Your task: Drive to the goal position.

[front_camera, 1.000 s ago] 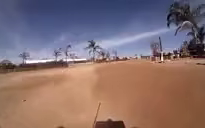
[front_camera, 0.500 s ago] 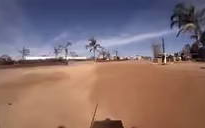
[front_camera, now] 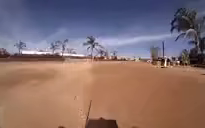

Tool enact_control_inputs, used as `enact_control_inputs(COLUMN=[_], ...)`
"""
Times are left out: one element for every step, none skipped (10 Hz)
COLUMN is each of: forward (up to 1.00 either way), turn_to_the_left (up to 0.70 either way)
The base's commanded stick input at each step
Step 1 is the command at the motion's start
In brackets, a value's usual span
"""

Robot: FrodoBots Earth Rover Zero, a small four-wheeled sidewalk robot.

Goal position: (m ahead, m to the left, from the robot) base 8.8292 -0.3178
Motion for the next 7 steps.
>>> enact_control_inputs(forward=[0.7,0.7,0.7,0.7,0.7,0.7,0.7], turn_to_the_left=[0.0,0.0,0.0,0.0,0.0,0.0,0.0])
